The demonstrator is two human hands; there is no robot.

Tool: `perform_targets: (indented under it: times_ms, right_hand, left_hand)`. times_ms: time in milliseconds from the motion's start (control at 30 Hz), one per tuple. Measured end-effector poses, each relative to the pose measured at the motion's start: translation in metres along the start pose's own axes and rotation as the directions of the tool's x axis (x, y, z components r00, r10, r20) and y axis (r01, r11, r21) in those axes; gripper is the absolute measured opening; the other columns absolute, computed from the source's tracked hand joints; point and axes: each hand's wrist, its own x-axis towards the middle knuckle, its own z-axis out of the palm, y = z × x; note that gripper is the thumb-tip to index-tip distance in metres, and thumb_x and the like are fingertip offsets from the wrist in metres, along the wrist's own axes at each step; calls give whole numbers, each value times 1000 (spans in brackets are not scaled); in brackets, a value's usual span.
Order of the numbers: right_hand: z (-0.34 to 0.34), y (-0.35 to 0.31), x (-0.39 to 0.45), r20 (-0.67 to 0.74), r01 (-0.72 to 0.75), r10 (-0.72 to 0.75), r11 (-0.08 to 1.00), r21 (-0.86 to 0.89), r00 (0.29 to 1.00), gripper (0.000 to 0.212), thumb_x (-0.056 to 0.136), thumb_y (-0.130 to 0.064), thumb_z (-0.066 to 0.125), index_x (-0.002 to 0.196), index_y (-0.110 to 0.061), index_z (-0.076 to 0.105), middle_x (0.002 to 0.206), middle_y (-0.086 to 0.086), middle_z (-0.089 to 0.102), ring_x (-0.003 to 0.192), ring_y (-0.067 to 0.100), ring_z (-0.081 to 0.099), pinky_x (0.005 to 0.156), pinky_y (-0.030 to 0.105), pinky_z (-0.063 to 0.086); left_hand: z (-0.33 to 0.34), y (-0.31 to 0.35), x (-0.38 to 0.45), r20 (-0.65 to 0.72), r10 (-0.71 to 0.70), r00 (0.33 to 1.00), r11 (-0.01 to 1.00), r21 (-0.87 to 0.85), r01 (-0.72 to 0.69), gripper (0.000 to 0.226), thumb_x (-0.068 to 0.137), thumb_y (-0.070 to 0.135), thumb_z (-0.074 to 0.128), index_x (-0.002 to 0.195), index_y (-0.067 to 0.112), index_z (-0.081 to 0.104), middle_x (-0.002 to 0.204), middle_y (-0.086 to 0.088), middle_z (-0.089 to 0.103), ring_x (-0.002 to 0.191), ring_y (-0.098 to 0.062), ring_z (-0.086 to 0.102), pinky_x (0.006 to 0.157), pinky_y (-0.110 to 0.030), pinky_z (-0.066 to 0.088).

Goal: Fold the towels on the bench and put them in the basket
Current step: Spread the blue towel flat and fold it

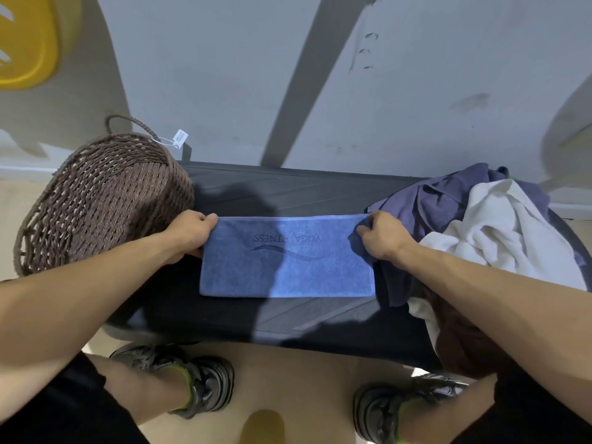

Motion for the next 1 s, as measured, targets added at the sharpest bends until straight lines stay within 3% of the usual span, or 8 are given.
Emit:
perform_targets:
  times_ms: [200, 300, 467, 567, 767, 833, 900, 1000]
  right_hand:
    - [-4, -1, -12, 166, -186, 155, 963, 194, 974, 48, 81, -58, 70, 83, -11, 59, 85, 5, 69, 78, 25, 69, 63, 37, 60]
    - [-5, 1, -21, 319, -171, 138, 982, 78, 938, 44, 76, -46, 80, 94, -11, 61, 95, 7, 70, 83, 26, 71, 70, 40, 63]
    - [-6, 4, -34, 150, -52, 32, 990, 130, 988, 28, 94, -33, 61, 82, -8, 54, 83, 8, 65, 71, 22, 64, 73, 43, 57]
    - [-2, 8, -46, 70, -31, 20, 987, 157, 997, 22, 99, -30, 51, 95, -9, 50, 86, 3, 58, 78, 22, 62, 56, 34, 46]
    - [12, 27, -68, 20, -88, 86, 988, 128, 996, 26, 102, -27, 45, 110, -3, 47, 99, 19, 61, 68, 35, 65, 48, 38, 55]
    - [8, 29, -68, 8, -68, 68, 992, 103, 998, 24, 101, -28, 46, 103, -4, 46, 92, 19, 62, 58, 32, 61, 40, 31, 46]
    - [7, 35, -71, -11, -36, 36, 999, 10, 999, 26, 101, -30, 46, 100, -4, 46, 97, 19, 63, 71, 34, 62, 55, 30, 41]
    - [8, 54, -79, 9, -18, 18, 997, -80, 1000, 38, 97, -45, 52, 104, -8, 47, 88, 12, 64, 64, 27, 59, 55, 30, 38]
  left_hand:
    - [2, -2, -9, 186, -89, 979, 994, 82, 75, 28, 89, 31, 71, 105, 8, 68, 102, -7, 72, 96, -25, 68, 74, -42, 58]
    - [5, -4, -10, 146, -32, 989, 997, 77, 21, 23, 97, 28, 60, 111, 9, 65, 107, -8, 70, 99, -27, 67, 81, -47, 58]
    - [6, -9, -18, 0, 102, 995, 994, 24, -102, 27, 101, 38, 48, 103, 15, 60, 100, -6, 69, 89, -23, 67, 67, -38, 56]
    - [14, -22, -24, 107, 54, 993, 997, -62, -48, 25, 100, 38, 51, 101, 15, 62, 98, -5, 72, 90, -22, 70, 62, -37, 57]
    - [24, -33, -38, 51, 115, 992, 978, 172, -122, 21, 89, 17, 71, 96, 11, 51, 95, -14, 67, 76, -23, 68, 50, -33, 53]
    - [23, -27, -48, 100, 135, 986, 920, 356, -162, 27, 85, 17, 75, 88, 19, 48, 92, -10, 67, 65, -20, 68, 48, -29, 51]
    - [21, -19, -63, 146, 76, 986, 825, 546, -144, 32, 80, 21, 78, 89, 22, 48, 88, -5, 66, 56, -21, 69, 42, -27, 49]
    - [28, -2, -82, 74, 232, 970, 417, 893, -168, 43, 78, 40, 74, 104, 16, 48, 96, 0, 61, 74, -22, 67, 55, -29, 43]
